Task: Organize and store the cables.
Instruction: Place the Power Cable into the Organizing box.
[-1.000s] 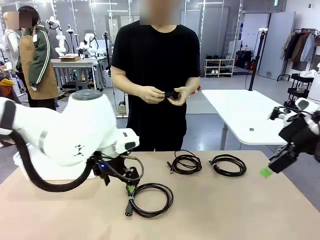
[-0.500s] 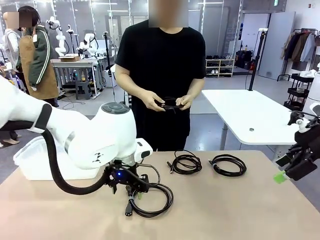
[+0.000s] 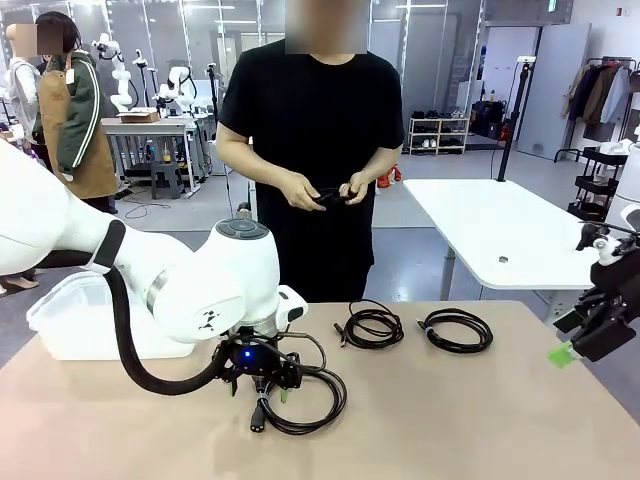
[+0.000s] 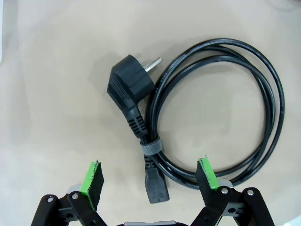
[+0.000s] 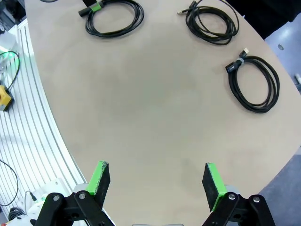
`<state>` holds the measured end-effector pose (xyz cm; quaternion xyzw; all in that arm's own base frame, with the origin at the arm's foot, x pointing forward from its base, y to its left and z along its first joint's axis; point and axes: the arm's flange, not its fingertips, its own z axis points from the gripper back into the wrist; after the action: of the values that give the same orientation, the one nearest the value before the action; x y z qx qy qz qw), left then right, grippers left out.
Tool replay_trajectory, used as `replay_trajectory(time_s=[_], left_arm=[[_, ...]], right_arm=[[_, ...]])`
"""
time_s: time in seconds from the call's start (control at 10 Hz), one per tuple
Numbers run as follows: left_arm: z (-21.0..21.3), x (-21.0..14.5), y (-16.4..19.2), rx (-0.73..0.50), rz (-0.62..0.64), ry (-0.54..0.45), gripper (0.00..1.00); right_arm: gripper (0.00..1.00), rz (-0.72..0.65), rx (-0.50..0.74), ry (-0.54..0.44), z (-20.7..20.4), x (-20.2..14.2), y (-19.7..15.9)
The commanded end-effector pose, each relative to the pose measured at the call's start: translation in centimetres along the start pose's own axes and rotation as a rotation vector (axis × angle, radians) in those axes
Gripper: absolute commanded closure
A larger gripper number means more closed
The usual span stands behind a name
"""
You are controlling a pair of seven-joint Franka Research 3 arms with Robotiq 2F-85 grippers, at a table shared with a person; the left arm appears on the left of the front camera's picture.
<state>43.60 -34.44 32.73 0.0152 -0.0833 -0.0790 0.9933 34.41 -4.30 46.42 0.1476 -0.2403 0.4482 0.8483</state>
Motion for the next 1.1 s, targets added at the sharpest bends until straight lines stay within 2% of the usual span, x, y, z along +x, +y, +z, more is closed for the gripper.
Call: replay_trajectory(time_s=[0.0, 0.3, 0.4, 0.5, 0.7, 0.9, 1.0], left_arm=[[-1.2, 0.9, -0.7, -0.006, 0.071, -0.022, 0.0], [-2.6, 1.2, 0.0, -0.019, 0.12, -0.032, 0.0], [-2.7, 1.2, 0.1, -0.017, 0.124, -0.037, 0.18], [-2.8, 1.2, 0.2, -0.012, 0.134, -0.04, 0.56], [-3.0, 1.3, 0.2, -0.008, 0.147, -0.046, 1.0], [-2.9, 1.3, 0.2, 0.004, 0.146, -0.061, 1.0], [-2.9, 1.2, 0.2, 0.0, 0.148, -0.057, 0.96]], right_arm=[[0.0, -0.003, 0.008, -0.009, -0.1, 0.1, -0.1], [0.0, -0.003, 0.008, -0.009, -0.1, 0.1, -0.1], [0.0, -0.003, 0.008, -0.009, -0.1, 0.1, -0.1], [0.0, -0.003, 0.008, -0.009, -0.1, 0.1, -0.1], [0.0, -0.003, 0.008, -0.009, -0.1, 0.1, -0.1], [0.0, -0.003, 0.008, -0.009, -0.1, 0.1, -0.1], [0.0, -0.003, 0.008, -0.009, -0.1, 0.1, -0.1]])
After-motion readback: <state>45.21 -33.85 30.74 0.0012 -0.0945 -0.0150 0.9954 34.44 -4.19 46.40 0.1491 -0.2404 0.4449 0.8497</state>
